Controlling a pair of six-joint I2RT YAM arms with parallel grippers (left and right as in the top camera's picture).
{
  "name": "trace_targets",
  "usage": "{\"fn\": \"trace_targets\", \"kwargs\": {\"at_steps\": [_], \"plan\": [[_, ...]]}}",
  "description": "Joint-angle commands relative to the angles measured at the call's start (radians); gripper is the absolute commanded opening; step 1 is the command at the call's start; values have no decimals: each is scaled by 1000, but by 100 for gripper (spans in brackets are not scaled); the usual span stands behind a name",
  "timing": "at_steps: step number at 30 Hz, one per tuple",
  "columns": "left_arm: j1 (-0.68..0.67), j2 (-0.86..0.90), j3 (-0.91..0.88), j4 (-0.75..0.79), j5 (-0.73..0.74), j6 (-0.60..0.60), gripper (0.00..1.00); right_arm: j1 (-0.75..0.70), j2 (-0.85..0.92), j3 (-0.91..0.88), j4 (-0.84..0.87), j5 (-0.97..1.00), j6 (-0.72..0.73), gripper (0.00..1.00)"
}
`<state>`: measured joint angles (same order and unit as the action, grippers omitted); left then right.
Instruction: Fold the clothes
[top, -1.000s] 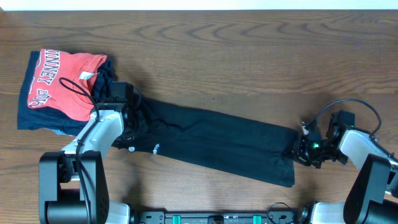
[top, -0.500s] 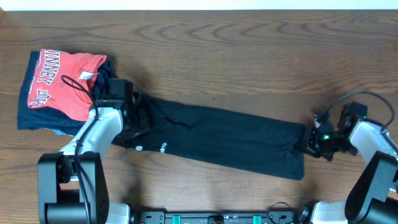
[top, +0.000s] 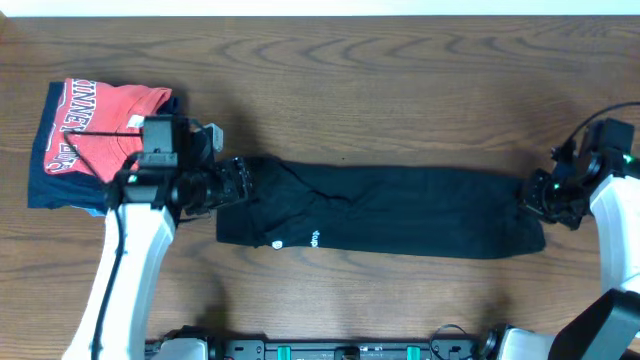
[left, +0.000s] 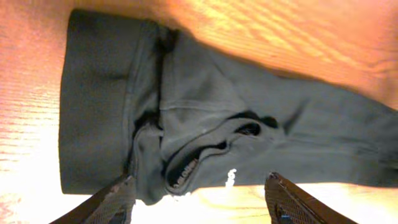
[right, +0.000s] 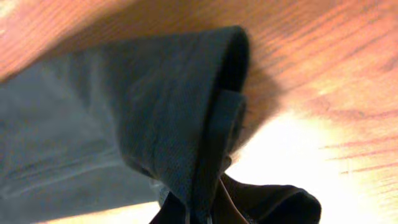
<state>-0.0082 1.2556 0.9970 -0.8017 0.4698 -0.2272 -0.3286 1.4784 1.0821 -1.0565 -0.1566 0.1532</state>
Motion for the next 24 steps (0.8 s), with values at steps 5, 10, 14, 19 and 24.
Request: {"fn": "trace_targets", "kwargs": {"at_steps": [5,10,14,19,24], "plan": [[5,-149,16,-24,31,44,68,283,-12,16,11,3,195,1],[5,-167,16,-36,32,44,68,489,-10,16,81,13,378,1],[5,-165,16,-47,32,44,68,628,8,15,108,78,520,1],[5,-165,16,-46,32,44,68,747,68,15,169,111,566,3],[5,-165,16,-47,32,44,68,805,133,15,219,100,627,2]]}}
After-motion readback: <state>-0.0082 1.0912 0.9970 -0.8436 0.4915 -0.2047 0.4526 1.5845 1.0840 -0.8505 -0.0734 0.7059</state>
